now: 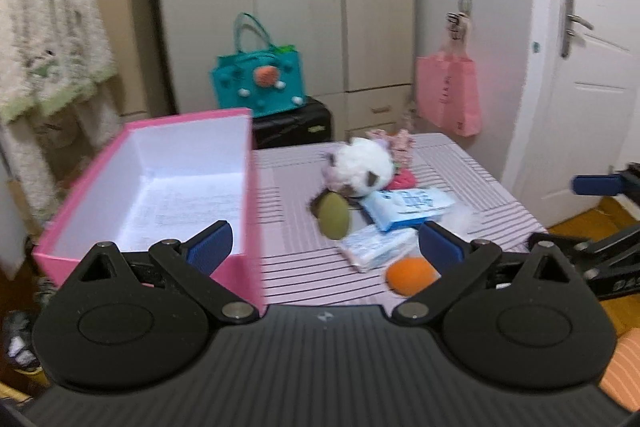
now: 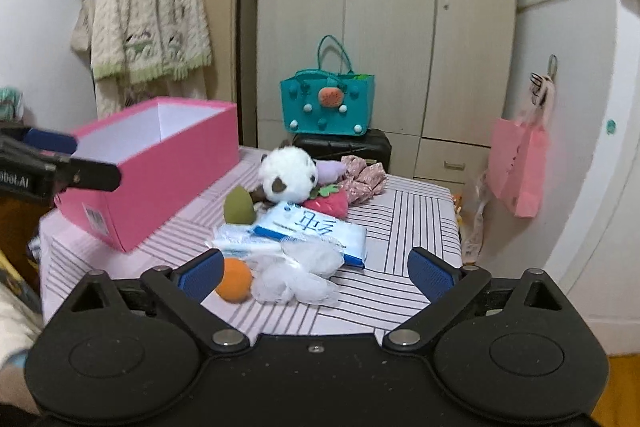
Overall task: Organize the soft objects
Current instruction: 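Grasp the orange sponge with the left gripper while the right gripper grasps the white mesh puff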
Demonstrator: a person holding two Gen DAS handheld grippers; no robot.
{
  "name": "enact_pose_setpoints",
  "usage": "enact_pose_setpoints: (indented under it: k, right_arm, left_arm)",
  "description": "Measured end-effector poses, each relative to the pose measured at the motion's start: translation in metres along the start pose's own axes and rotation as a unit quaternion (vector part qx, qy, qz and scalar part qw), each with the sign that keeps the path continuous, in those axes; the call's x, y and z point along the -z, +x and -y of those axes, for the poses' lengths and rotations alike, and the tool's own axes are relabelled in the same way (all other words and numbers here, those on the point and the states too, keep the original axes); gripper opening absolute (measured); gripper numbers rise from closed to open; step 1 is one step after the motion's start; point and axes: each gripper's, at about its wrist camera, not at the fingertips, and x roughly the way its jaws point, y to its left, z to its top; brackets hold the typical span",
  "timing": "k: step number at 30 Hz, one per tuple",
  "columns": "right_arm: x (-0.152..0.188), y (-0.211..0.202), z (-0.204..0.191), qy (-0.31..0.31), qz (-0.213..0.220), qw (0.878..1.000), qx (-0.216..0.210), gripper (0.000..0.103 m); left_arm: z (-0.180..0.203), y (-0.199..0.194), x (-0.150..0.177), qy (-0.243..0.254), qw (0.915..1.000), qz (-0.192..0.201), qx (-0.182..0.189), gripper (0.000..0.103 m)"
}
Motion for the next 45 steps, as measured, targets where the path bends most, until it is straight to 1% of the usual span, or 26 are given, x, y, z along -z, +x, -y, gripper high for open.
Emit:
enact_pose_setpoints:
  k: [2,3,4,5,9,10,12,15,17,19,21,22,23,25,26,29,32,35,37,39,40,43,45]
  right_arm:
    - [0.005,0.011,-0.001,-0.019,-0.007,1.0,-0.007,0.098]
    - [0.008,0.016,0.0,-0.025,-0.013,1.0,-0.011,0.093]
    - [0.01,0.023,0.001,-0.03,-0.019,0.999,-0.015,0.09]
    - [0.012,0.029,0.003,-0.035,-0.026,0.999,-0.022,0.09]
    - [0.023,0.048,0.008,-0.054,-0.043,0.996,-0.053,0.083]
    - [0.025,0.053,0.009,-0.058,-0.044,0.996,-0.059,0.079]
    - [0.027,0.063,0.012,-0.062,-0.05,0.994,-0.073,0.078]
    - [0.03,0.075,0.014,-0.072,-0.052,0.993,-0.083,0.077]
    - [0.031,0.084,0.013,-0.09,-0.053,0.991,-0.083,0.077]
    - [0.032,0.091,0.013,-0.107,-0.054,0.989,-0.088,0.077]
    - [0.033,0.097,0.011,-0.125,-0.051,0.986,-0.099,0.077]
    - [0.033,0.099,0.009,-0.135,-0.048,0.985,-0.101,0.077]
    - [0.033,0.101,0.008,-0.146,-0.044,0.983,-0.102,0.077]
    - [0.033,0.105,0.006,-0.16,-0.044,0.981,-0.099,0.077]
    - [0.034,0.107,0.005,-0.164,-0.045,0.98,-0.1,0.077]
    - [0.034,0.109,0.005,-0.165,-0.041,0.98,-0.104,0.077]
    - [0.033,0.111,0.004,-0.159,-0.035,0.98,-0.112,0.076]
    - [0.033,0.113,0.001,-0.156,-0.032,0.981,-0.112,0.065]
    - [0.033,0.114,0.0,-0.147,-0.036,0.982,-0.115,0.045]
    - [0.033,0.115,0.001,-0.13,-0.041,0.983,-0.123,0.034]
    - [0.033,0.114,0.001,-0.12,-0.045,0.984,-0.125,0.03]
    - [0.033,0.115,0.0,-0.101,-0.049,0.986,-0.122,0.024]
    - [0.033,0.115,0.0,-0.089,-0.051,0.988,-0.118,0.022]
  left_arm:
    - [0.004,0.013,0.003,0.0,0.9998,-0.009,0.017,0.1]
    - [0.007,0.021,0.004,0.0,0.9996,-0.016,0.025,0.097]
    - [0.01,0.027,0.006,0.0,0.9992,-0.024,0.031,0.094]
    - [0.012,0.032,0.008,0.0,0.9989,-0.03,0.037,0.092]
    - [0.022,0.055,0.016,-0.004,0.995,-0.066,0.075,0.075]
    - [0.024,0.06,0.018,-0.004,0.9937,-0.075,0.084,0.072]
    - [0.029,0.07,0.021,-0.005,0.9914,-0.09,0.095,0.068]
    - [0.034,0.083,0.024,-0.008,0.9891,-0.104,0.104,0.065]
    - [0.036,0.092,0.024,-0.015,0.9876,-0.112,0.11,0.063]
    - [0.037,0.103,0.024,-0.03,0.9857,-0.121,0.114,0.054]
    - [0.039,0.112,0.024,-0.04,0.9835,-0.134,0.115,0.051]
    - [0.04,0.114,0.024,-0.04,0.9831,-0.135,0.117,0.047]
    - [0.041,0.115,0.025,-0.04,0.983,-0.136,0.117,0.047]
    - [0.041,0.116,0.026,-0.038,0.9843,-0.133,0.109,0.039]
    - [0.04,0.117,0.026,-0.04,0.9848,-0.133,0.105,0.039]
    - [0.033,0.118,0.025,-0.057,0.982,-0.14,0.113,0.039]
    - [0.031,0.12,0.025,-0.063,0.9808,-0.144,0.115,0.039]
    - [0.031,0.121,0.025,-0.071,0.9794,-0.149,0.117,0.039]
    - [0.03,0.123,0.025,-0.077,0.9789,-0.152,0.112,0.043]
    - [0.028,0.126,0.026,-0.084,0.9772,-0.16,0.111,0.048]
    - [0.027,0.127,0.027,-0.09,0.9759,-0.165,0.111,0.048]
    - [0.028,0.133,0.031,-0.097,0.9731,-0.177,0.11,0.048]
    - [0.028,0.132,0.032,-0.102,0.9737,-0.174,0.106,0.048]
